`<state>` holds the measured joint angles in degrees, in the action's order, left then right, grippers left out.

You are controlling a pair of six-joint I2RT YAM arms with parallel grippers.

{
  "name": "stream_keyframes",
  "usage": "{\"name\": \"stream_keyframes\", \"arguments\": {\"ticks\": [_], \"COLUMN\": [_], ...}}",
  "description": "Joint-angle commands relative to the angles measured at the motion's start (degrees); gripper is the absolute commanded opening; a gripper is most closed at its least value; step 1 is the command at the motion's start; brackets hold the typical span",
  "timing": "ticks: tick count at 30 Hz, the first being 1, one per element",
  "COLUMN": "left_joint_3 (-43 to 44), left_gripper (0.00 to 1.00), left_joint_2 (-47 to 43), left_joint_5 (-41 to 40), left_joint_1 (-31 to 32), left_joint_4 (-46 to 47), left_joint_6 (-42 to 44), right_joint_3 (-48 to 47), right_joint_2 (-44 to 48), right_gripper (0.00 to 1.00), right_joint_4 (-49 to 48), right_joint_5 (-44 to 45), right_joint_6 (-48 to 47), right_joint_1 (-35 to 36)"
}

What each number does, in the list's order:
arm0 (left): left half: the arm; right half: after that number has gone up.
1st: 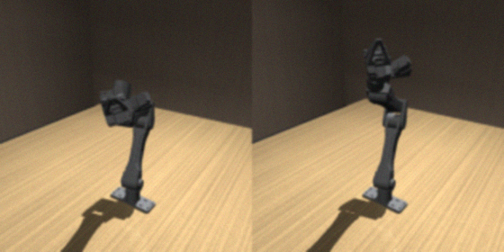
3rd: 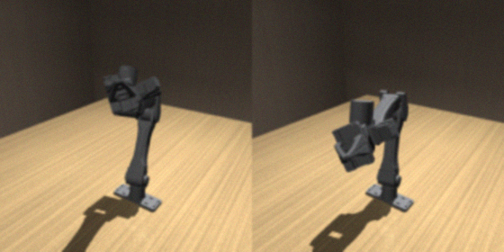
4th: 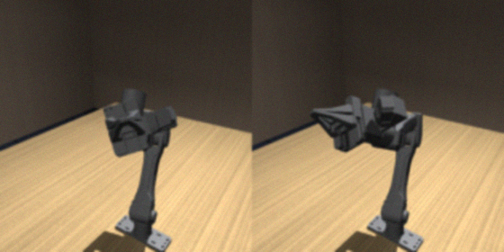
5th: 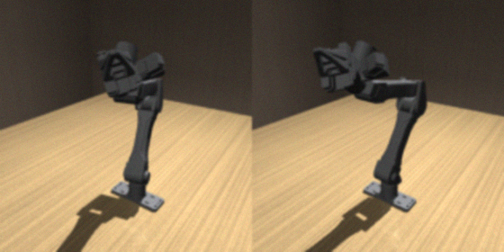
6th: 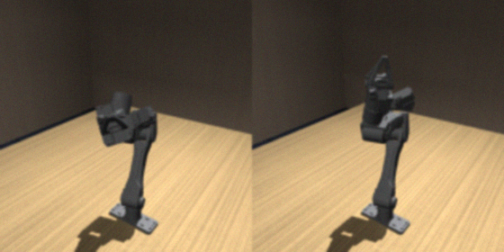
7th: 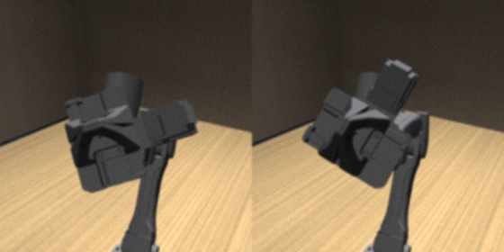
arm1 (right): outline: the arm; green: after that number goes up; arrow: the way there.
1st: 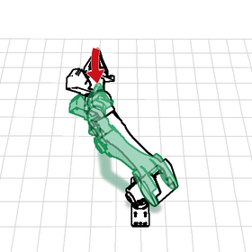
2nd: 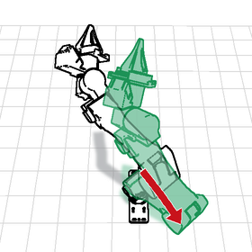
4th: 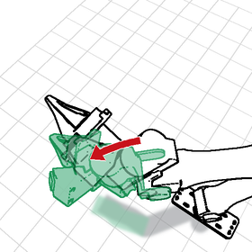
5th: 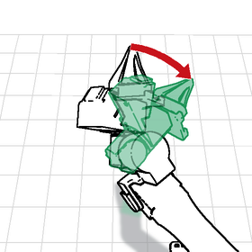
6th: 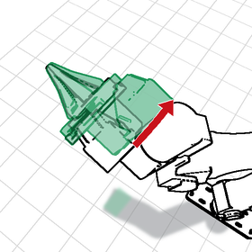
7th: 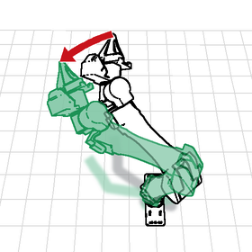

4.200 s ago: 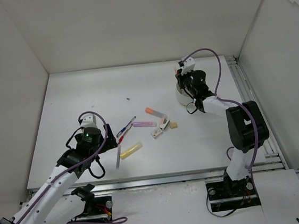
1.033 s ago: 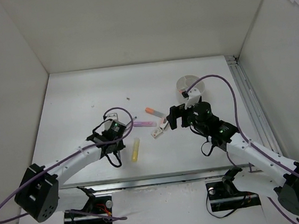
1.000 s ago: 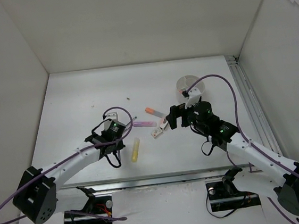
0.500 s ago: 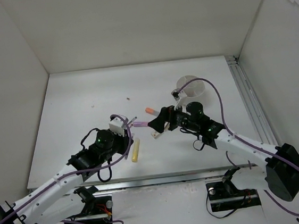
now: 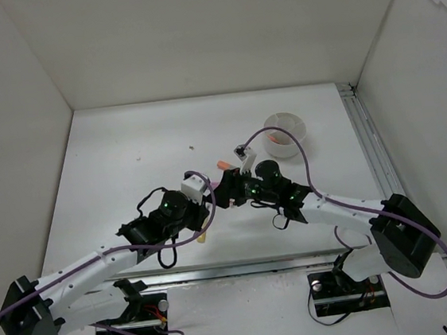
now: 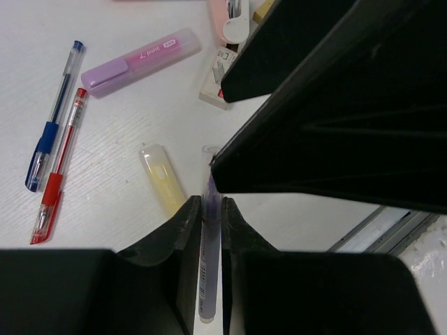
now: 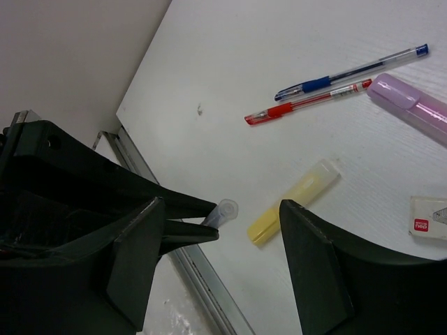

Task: Sort the stationery into containers
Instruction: Pick up the pen from the center of the board, then place the pen in the storage box.

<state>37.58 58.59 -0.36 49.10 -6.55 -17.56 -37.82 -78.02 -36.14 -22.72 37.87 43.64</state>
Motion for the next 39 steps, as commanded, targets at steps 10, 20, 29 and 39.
{"name": "stream_keyframes", "arguments": {"ticks": [10, 20, 29, 39], "left_joint_3": [3.73, 3.46, 3.46, 3.29], "left_gripper": [0.0, 0.0, 0.0, 0.64], "left_joint_2": [0.21, 1.88, 0.74, -1.89], "left_joint_5": [-3.24, -1.66, -1.66, -4.73], "left_joint_1": [1.17, 1.17, 1.17, 1.17], "left_joint_4": [5.58, 8.74, 9.62, 6.81], "left_joint_6": [0.42, 1.04, 1.13, -0.37], "right_joint_3": [-1.99, -4.36, -4.54, -2.69], "right_joint_2": [-3.02, -4.33, -4.25, 2.25], "right_gripper": [0.47, 0.35, 0.05, 0.0], "right_joint_4": [-5.43, -5.43, -5.43, -4.82], "right_joint_5": [2.51, 1.8, 2.77, 10.75], "right_joint_6": [3.88, 2.83, 2.65, -1.21], "right_joint_1": [1.72, 2.86, 2.94, -2.58]}}
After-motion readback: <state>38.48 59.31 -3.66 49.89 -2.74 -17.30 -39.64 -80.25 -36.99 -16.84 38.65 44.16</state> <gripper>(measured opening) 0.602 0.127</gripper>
